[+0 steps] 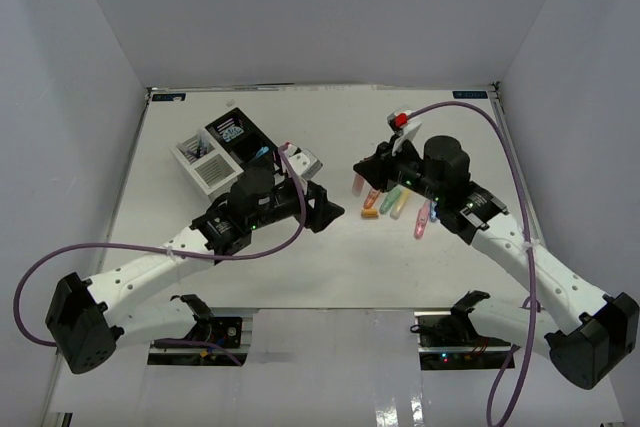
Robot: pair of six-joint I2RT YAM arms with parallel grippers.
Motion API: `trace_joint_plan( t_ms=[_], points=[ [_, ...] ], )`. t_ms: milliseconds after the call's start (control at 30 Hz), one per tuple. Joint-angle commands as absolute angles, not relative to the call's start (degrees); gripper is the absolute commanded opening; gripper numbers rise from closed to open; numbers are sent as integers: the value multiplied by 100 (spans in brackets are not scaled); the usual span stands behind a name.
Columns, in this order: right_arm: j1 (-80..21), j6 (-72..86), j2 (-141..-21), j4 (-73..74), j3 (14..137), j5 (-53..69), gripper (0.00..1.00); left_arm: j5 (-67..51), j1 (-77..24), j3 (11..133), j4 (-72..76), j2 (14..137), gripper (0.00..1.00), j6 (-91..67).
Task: Sort the stationery into containers
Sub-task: Close the pen cap on the pen.
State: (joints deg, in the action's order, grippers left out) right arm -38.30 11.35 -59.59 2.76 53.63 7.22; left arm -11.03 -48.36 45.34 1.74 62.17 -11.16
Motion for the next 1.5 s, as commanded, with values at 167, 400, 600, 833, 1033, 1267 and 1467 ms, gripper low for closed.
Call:
trace_joint_plan(
  t_ms=[167,400,600,833,1033,1267,1467],
  points=[
    [-2919,-263,-6003,184,5861,4363,8,-2653,-4386,5203,-142,6091,69,-642],
    [-2900,-141,-6170,-123,6231,5308,8,-3462,-4078,5335,360,6178,70,-659],
    [-2900,219,-6275,-483,6302,5669,8,-3998,-4078,5467,720,6381,71,-642],
    [-2892,649,-6346,-930,6240,5774,8,-4614,-4078,5449,1230,6530,71,-703],
    [-2900,1002,-6319,-1371,6117,5827,8,-4676,-4078,5344,1459,6627,71,-809],
    [-2900,1239,-6372,-1643,6003,5827,8,-4685,-4078,5326,1757,6741,68,-967],
    [-2900,1327,-6363,-1775,5871,5836,8,-4641,-4078,5352,1898,6794,64,-1072]
  ],
)
